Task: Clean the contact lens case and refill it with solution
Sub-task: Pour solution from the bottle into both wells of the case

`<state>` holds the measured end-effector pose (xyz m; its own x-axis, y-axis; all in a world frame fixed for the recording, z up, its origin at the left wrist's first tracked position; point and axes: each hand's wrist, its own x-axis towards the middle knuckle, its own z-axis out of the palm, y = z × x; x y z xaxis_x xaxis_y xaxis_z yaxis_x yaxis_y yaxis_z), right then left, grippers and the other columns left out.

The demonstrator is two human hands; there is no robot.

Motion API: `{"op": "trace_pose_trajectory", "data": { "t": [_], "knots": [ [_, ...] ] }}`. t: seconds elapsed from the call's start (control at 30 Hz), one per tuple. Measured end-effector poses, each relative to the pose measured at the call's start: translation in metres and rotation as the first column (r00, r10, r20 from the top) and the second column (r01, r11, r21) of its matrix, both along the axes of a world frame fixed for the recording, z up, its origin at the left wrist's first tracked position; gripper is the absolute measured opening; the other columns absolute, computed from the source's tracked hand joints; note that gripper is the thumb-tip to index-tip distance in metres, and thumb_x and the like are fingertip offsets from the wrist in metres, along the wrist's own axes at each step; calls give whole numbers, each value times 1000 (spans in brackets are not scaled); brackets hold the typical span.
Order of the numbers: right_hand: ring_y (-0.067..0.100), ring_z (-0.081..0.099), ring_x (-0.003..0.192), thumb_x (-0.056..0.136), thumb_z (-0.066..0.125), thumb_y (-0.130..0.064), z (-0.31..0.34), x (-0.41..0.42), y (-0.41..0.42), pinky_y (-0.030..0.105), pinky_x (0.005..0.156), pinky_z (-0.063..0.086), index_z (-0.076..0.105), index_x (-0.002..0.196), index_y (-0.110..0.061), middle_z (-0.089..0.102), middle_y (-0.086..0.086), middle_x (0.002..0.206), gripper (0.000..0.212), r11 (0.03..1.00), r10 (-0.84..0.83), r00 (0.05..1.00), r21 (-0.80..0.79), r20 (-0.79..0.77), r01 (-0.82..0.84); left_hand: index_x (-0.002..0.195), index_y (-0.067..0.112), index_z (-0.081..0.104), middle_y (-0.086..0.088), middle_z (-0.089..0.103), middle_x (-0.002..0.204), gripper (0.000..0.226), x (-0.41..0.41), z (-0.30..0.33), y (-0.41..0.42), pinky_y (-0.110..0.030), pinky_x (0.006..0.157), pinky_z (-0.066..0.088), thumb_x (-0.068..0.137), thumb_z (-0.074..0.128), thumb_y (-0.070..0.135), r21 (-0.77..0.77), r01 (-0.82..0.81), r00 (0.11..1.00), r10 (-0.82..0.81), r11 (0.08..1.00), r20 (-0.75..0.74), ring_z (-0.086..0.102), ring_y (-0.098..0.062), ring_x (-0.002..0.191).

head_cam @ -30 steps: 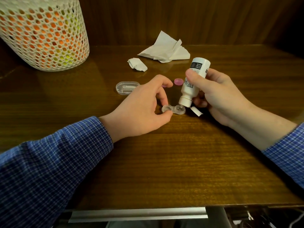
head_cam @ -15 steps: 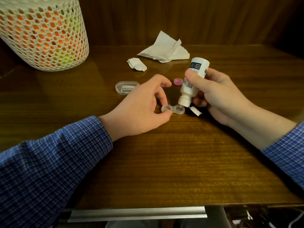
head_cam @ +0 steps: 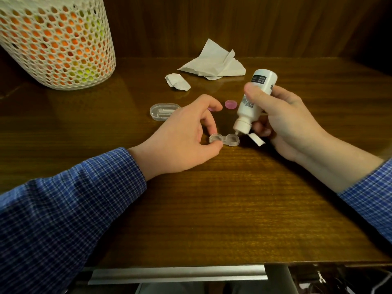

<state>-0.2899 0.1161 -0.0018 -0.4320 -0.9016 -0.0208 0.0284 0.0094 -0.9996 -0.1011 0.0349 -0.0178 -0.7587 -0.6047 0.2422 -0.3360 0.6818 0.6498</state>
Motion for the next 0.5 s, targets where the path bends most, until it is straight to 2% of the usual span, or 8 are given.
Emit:
{"op": "trace_pose_trajectory", "data": {
  "t": [0.1,0.17,0.37,0.5],
  "knots": [
    [3,49,42,95,68,-44,3,-3,0,15,37,37,57,113,-16,73,-7,64,35,1000,-9,986,10,165,7,141,26,47,12,68,91,64,0,0,0,-23,56,57,87,80,21,12,-1,1000,1,1000,5,64,-16,61],
    [5,46,40,95,68,-44,3,-5,-1,15,34,34,55,107,-13,69,-5,61,35,999,3,979,31,204,-9,142,26,47,12,68,91,65,0,1,0,-21,58,56,87,80,21,12,-2,1000,2,1000,12,64,-16,62],
    [6,48,42,97,66,-42,2,-3,-2,15,34,34,55,108,-13,75,3,77,32,995,67,995,63,74,-72,142,26,47,11,68,92,65,0,1,1,-33,57,59,87,80,21,19,1,1000,-2,1000,15,64,-16,62],
    [9,51,43,98,67,-39,0,0,-2,16,34,35,54,107,-18,77,4,78,26,997,63,998,46,26,-65,142,25,47,10,68,92,64,0,1,0,-34,56,58,87,80,21,12,7,1000,-7,1000,18,63,-16,60]
  ]
}}
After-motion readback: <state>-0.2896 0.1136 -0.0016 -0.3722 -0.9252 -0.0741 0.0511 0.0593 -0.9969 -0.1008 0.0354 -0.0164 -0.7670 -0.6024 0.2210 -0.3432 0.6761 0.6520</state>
